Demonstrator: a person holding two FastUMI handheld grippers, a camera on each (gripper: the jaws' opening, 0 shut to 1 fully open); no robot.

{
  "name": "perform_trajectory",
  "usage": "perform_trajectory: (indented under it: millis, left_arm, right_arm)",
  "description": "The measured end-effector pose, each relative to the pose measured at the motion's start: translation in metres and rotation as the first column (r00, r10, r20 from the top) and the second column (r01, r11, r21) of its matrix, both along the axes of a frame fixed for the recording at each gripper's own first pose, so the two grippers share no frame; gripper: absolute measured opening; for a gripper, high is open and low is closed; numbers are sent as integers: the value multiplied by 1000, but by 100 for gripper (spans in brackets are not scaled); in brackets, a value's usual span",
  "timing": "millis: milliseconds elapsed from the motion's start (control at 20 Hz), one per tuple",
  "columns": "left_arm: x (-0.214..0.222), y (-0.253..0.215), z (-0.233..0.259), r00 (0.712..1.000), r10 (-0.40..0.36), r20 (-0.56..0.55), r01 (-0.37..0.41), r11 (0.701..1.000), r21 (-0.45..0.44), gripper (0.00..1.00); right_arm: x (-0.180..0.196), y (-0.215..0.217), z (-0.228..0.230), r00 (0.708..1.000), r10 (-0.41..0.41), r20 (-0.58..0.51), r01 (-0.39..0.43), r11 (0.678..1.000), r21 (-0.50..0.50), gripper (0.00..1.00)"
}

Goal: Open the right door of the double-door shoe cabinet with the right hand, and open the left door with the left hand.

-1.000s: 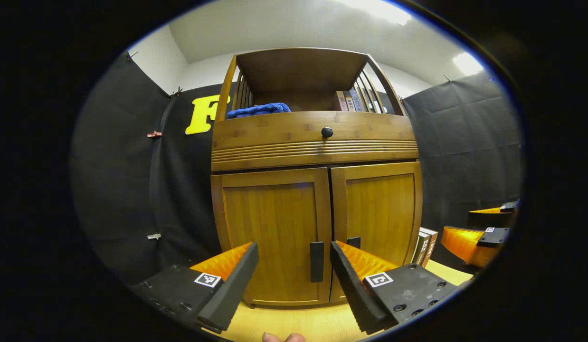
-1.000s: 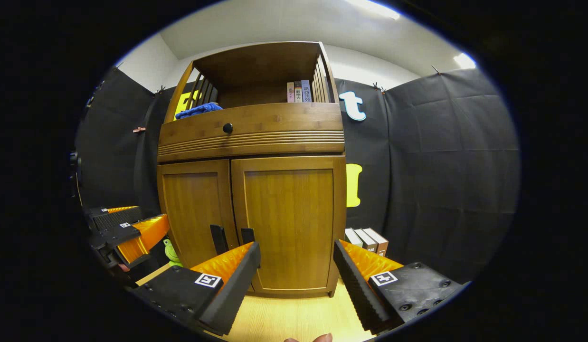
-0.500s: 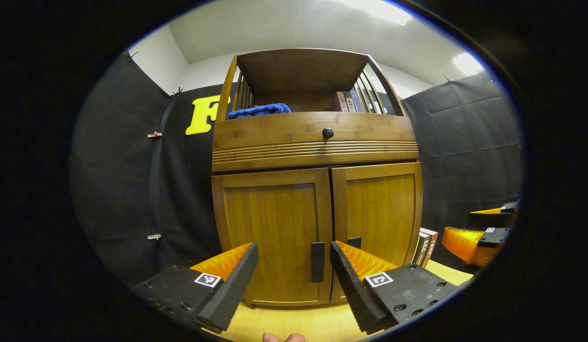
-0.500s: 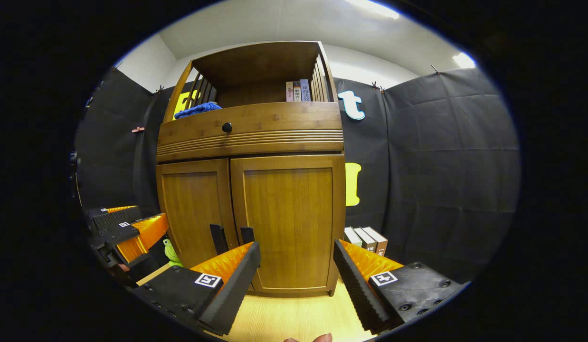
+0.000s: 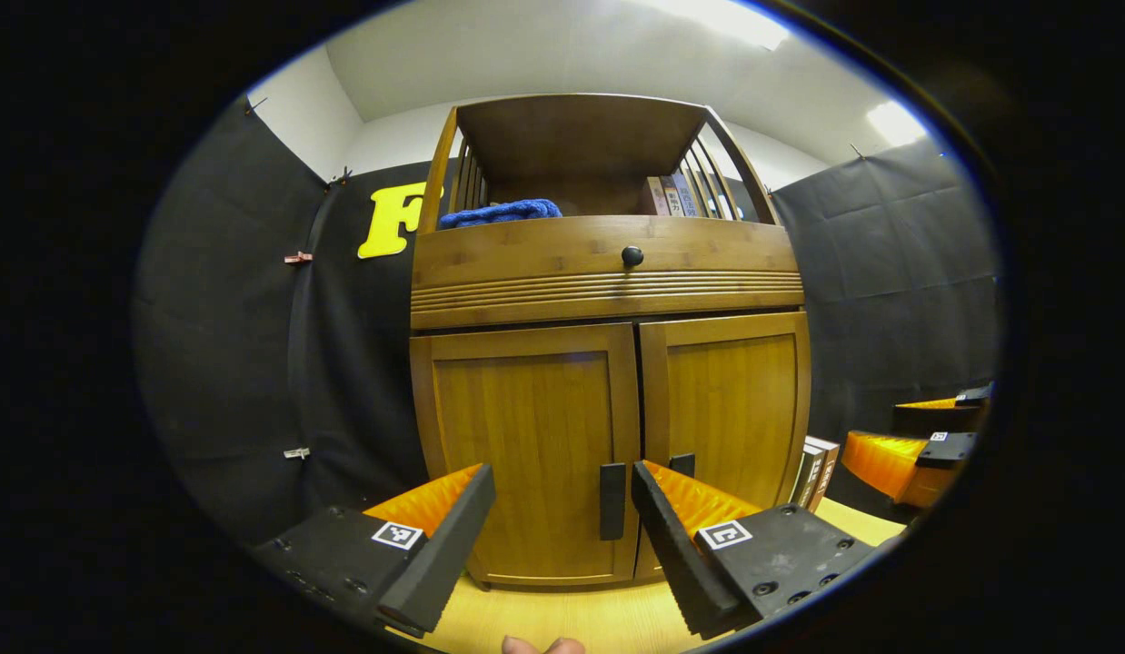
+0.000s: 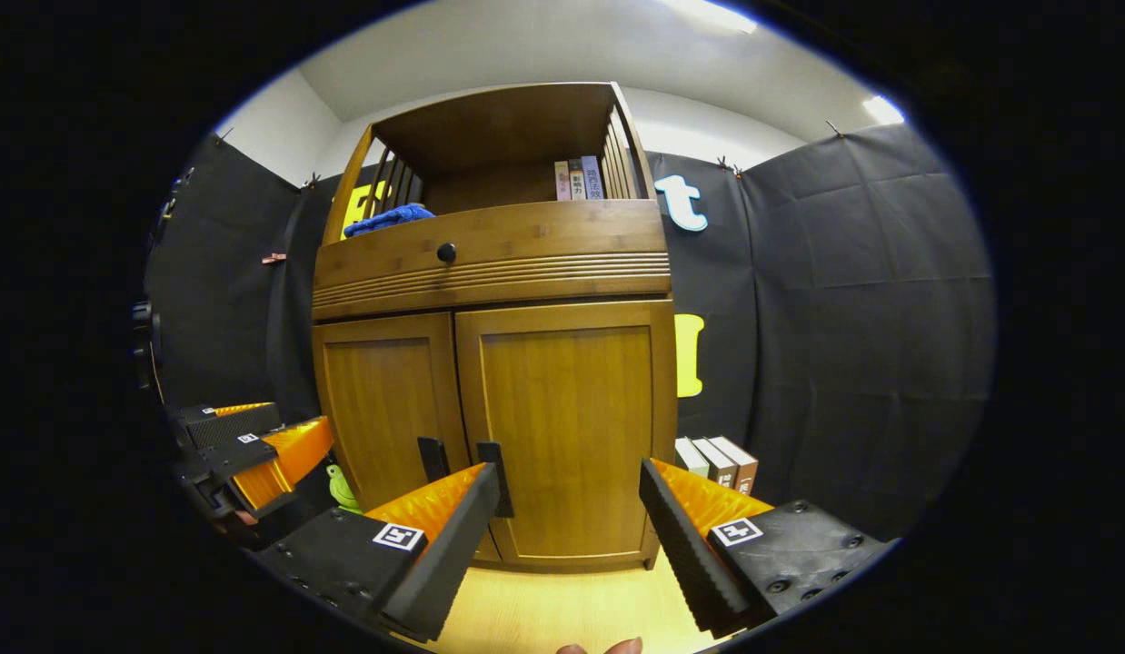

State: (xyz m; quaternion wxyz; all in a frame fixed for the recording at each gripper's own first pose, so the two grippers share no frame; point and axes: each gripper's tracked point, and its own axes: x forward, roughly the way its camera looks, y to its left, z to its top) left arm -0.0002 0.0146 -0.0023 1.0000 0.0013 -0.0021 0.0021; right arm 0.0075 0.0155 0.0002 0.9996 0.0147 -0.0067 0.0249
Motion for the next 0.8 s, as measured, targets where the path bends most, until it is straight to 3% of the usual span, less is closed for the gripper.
perform_trajectory:
  millis: [50,100,300,350,800]
  left_arm:
    - [-1,4,-1,1000,6,-2,-6,1000,4,94]
    - [-2,8,-2,1000,9,-5,-9,1000,7,94]
    - [-8,26,-12,1000,25,-13,-25,1000,16,93]
    - [-9,31,-13,999,32,-13,-32,999,19,93]
    - [-20,58,-37,998,54,-44,-54,998,19,93]
  right_arm:
    - [6,4,-3,1000,6,-3,-6,1000,-1,94]
    - [13,8,-4,1000,11,-7,-11,1000,2,100]
    - [48,36,-16,999,37,-26,-36,999,35,95]
    - [57,41,-21,998,42,-37,-40,999,34,100]
    - [145,86,-103,980,55,-189,-40,996,86,98]
